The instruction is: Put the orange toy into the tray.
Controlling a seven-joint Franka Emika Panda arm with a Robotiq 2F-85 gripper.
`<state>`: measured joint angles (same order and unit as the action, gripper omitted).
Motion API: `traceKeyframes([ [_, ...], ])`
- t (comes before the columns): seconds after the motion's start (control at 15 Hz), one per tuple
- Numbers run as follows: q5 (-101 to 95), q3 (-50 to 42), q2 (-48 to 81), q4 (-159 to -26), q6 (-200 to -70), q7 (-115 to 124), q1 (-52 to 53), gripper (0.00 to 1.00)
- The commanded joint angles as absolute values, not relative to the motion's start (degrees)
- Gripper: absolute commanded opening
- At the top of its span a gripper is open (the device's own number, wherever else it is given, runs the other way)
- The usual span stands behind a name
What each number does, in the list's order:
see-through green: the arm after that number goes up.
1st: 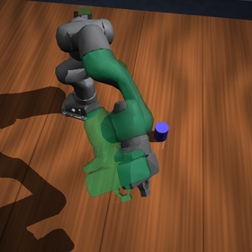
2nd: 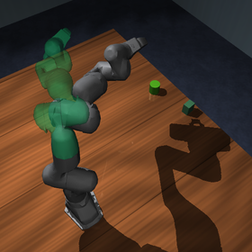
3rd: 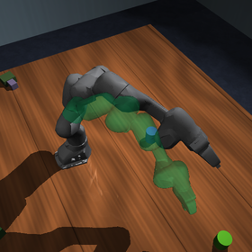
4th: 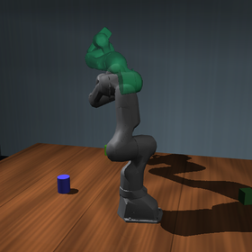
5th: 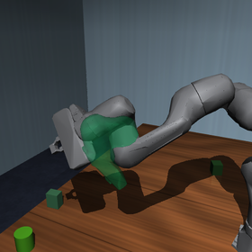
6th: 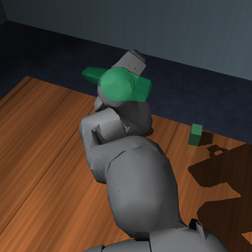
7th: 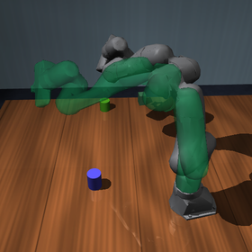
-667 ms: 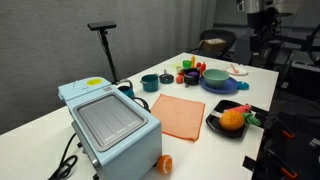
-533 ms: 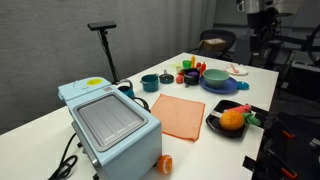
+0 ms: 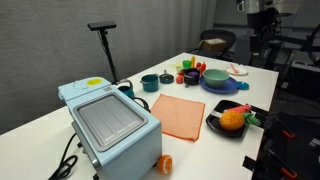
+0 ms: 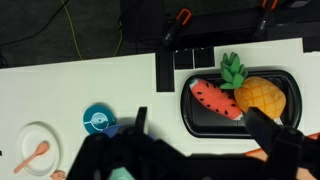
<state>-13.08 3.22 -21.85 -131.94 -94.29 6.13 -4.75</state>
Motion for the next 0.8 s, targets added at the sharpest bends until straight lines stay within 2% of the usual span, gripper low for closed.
traceKeyframes([
  [0.0,-13.36,2.24,-21.80,-131.85,-94.12,6.44,-3.61,1.00],
  [0.47,-13.78,1.98,-21.90,-131.69,-94.52,6.46,-3.84,1.00],
  [0.73,-14.44,1.16,-21.98,-131.57,-100.77,2.67,-3.09,1.00],
])
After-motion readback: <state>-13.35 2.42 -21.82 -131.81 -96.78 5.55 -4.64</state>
